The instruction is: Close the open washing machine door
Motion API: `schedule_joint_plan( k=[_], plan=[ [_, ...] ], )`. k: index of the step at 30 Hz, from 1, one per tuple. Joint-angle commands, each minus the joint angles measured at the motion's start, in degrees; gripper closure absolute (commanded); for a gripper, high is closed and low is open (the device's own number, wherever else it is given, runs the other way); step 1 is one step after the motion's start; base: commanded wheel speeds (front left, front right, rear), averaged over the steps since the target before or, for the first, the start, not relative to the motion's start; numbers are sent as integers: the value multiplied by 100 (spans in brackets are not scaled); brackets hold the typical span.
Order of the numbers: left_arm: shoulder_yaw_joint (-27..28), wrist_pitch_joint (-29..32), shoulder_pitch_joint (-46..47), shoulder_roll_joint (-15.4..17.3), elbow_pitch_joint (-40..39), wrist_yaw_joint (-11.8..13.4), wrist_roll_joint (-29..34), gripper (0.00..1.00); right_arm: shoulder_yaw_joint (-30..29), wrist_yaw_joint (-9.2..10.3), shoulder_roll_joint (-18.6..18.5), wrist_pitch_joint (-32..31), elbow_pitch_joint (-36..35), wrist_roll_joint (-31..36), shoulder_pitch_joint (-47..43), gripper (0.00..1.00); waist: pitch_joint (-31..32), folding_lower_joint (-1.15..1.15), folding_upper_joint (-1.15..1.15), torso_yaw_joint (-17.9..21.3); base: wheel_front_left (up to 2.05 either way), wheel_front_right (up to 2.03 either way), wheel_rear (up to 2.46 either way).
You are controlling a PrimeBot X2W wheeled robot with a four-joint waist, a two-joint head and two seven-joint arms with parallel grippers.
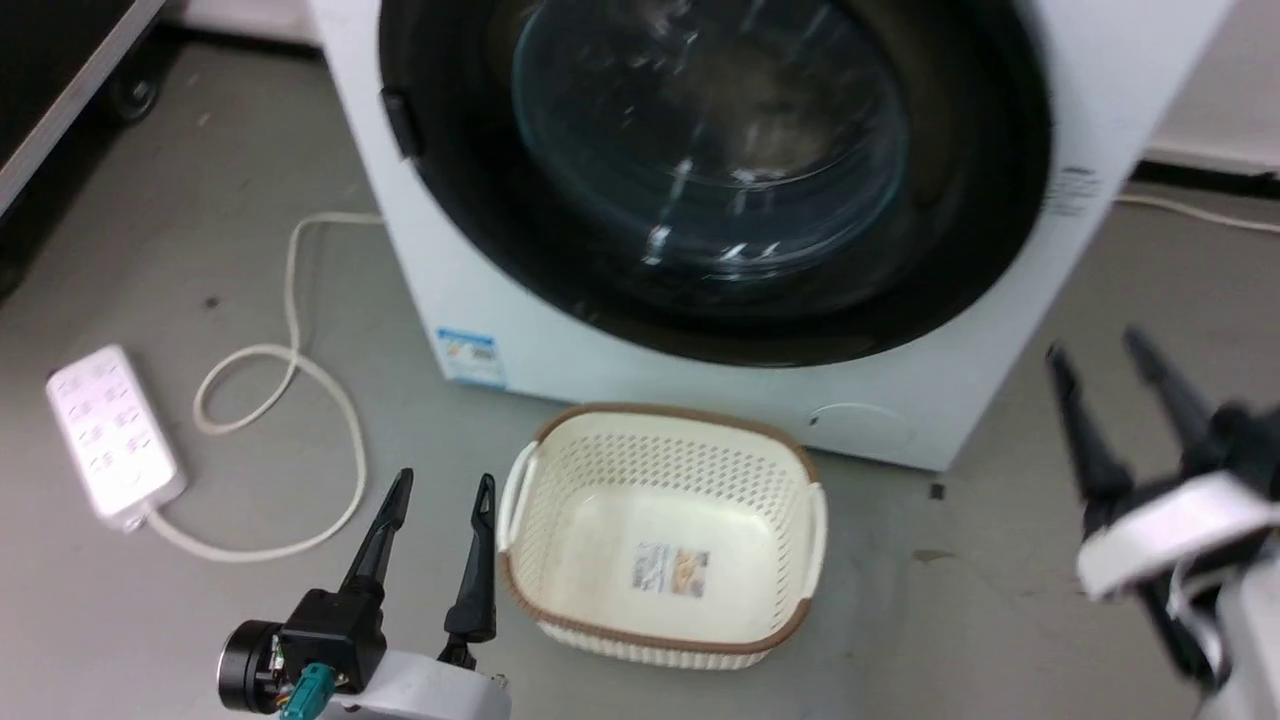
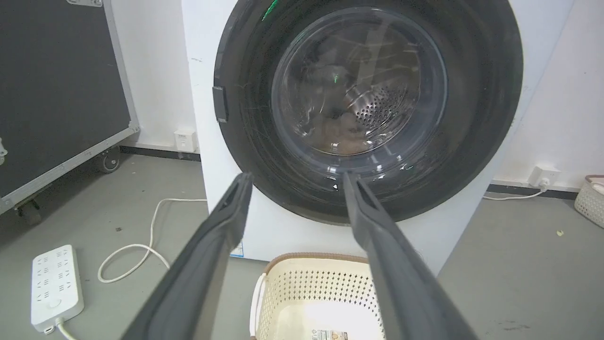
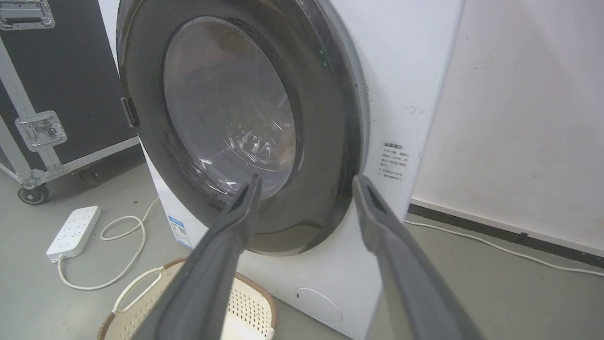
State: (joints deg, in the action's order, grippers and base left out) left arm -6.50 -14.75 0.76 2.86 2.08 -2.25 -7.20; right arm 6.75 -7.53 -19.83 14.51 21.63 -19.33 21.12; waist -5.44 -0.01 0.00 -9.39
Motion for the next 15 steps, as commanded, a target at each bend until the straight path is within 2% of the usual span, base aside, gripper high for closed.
schedule_joint_plan(
  k=[1,9,15],
  plan=[
    [40,-25,-80,2,33,-53,13,0,-169,4,197,39,-297,250,-404,0,317,1,0,338,0,0,0],
    [89,-25,-231,2,232,-206,31,0,-980,4,1283,46,-1484,1221,-1985,0,557,1,0,597,0,0,0],
    [57,-25,-318,2,309,-295,85,0,-872,4,1606,46,-1735,1530,-2597,0,583,1,0,693,0,0,0]
  ],
)
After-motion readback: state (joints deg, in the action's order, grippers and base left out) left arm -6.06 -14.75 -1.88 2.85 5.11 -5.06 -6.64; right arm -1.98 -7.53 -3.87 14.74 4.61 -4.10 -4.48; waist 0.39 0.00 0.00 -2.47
